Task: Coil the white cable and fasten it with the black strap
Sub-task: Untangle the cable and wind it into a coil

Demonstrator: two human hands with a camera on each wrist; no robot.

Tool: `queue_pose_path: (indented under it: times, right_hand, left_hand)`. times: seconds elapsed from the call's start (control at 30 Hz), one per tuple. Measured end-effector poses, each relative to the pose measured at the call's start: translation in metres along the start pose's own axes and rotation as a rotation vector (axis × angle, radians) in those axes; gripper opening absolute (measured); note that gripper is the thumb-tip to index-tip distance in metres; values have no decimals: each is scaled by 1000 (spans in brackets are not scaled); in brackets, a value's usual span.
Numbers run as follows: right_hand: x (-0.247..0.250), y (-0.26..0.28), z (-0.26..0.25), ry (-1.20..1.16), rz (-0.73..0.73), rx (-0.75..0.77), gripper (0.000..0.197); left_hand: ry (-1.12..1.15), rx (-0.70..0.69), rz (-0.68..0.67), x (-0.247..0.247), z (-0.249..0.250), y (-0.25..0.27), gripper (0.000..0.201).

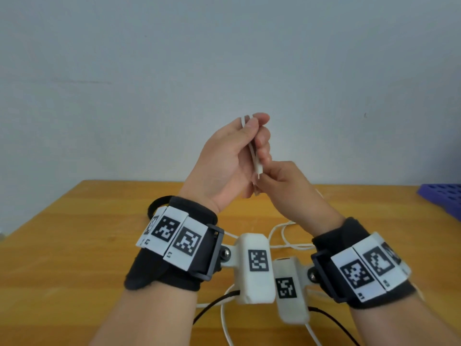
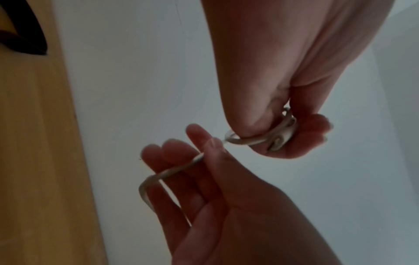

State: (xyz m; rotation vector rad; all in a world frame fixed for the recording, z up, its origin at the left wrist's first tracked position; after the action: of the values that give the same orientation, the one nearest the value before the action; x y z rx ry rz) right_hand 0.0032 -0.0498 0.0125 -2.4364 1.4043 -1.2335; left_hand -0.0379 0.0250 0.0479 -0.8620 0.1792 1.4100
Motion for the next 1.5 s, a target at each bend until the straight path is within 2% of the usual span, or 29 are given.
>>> queue_pose_path:
  times: [0.13,0.3,0.6,0.7,0.8,1.0,1.13,1.3,1.5]
  right_hand:
    - [-11,2,-2,77,-101,-4,43]
    - [-17,8,-6,172,-223,-8,42]
    - [-25,13,-13,408,-319,20,26]
    - [-25,16,-18,474,-331,49,14]
    - [-23,17,-24,526,-332,76,11]
    - [-17,18,-36,620,-286,147,25]
    - [-10,18,-38,645,-262,135,16]
    - [-2,15,-39,617,-198,132,15]
    - [13,13,-34,575,-114,109,12]
  left_hand:
    - [17,-39,61,5,3,-1,17]
    - [-52,-117,93,9,7,-3,19]
    - [-138,-211,182,20,10,-6,18]
    - [-207,-233,210,22,10,-6,19]
    - [-268,-219,208,23,7,-7,21]
    - [-382,-182,221,30,2,-7,21]
    - [-432,-131,199,32,-1,-6,18]
    - [-565,-53,199,35,-5,-3,15]
    - [-577,-20,214,39,-6,-3,16]
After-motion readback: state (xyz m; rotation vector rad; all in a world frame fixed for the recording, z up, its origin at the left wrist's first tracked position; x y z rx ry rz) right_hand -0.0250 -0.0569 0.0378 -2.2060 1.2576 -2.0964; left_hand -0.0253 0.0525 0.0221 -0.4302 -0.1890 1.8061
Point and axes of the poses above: each hand's wrist, its own y-axis away from the middle knuckle, its own x-axis out of the back of the hand, z = x × y, the point moved 7 cm from there along -y, towards the middle knuckle, and after that the axes turned 11 degrees about y, right-handed, at the moved point
